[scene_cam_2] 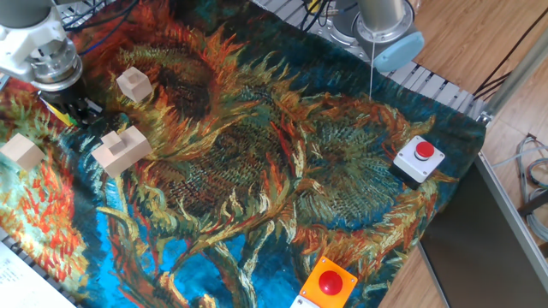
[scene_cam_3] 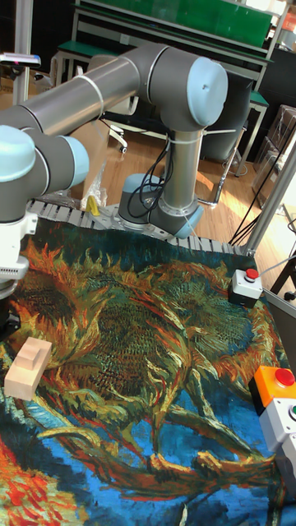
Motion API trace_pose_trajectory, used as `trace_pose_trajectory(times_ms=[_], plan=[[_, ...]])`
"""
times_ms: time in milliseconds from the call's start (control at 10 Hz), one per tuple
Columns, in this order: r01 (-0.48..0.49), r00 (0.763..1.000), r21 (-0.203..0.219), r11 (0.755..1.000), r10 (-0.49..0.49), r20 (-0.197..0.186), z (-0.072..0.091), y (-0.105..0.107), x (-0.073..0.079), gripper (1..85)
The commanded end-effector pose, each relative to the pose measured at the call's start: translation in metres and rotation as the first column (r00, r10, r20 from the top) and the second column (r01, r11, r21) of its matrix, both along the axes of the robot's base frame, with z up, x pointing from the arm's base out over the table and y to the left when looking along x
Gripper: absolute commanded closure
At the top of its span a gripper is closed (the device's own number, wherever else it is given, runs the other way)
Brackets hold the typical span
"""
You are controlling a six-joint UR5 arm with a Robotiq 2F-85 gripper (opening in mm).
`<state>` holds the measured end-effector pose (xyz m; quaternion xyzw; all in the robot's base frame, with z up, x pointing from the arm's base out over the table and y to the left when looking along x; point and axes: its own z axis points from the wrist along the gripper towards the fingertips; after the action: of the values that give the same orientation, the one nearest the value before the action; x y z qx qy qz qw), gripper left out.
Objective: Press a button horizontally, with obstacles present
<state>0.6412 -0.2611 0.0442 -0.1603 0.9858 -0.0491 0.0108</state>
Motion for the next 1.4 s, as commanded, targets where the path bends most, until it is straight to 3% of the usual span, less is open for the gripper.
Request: trace_pose_trajectory(times_ms=[0,100,700,1000,1300], plan=[[0.013,1.000,-0.018,1.000,-0.014,-0.006,-0.002,-0.003,-0.003,84.3],[0.012,1.000,-0.064,0.998,-0.013,-0.010,0.000,-0.010,-0.008,84.3],[-0.010,1.000,-0.075,0.997,0.009,-0.008,-0.004,-0.023,-0.008,84.3],[-0.036,0.999,-0.106,0.994,0.033,-0.035,-0.005,-0.033,-0.014,84.3],[-0.060,0.998,-0.124,0.990,0.055,-0.038,-0.008,-0.047,-0.015,83.7]])
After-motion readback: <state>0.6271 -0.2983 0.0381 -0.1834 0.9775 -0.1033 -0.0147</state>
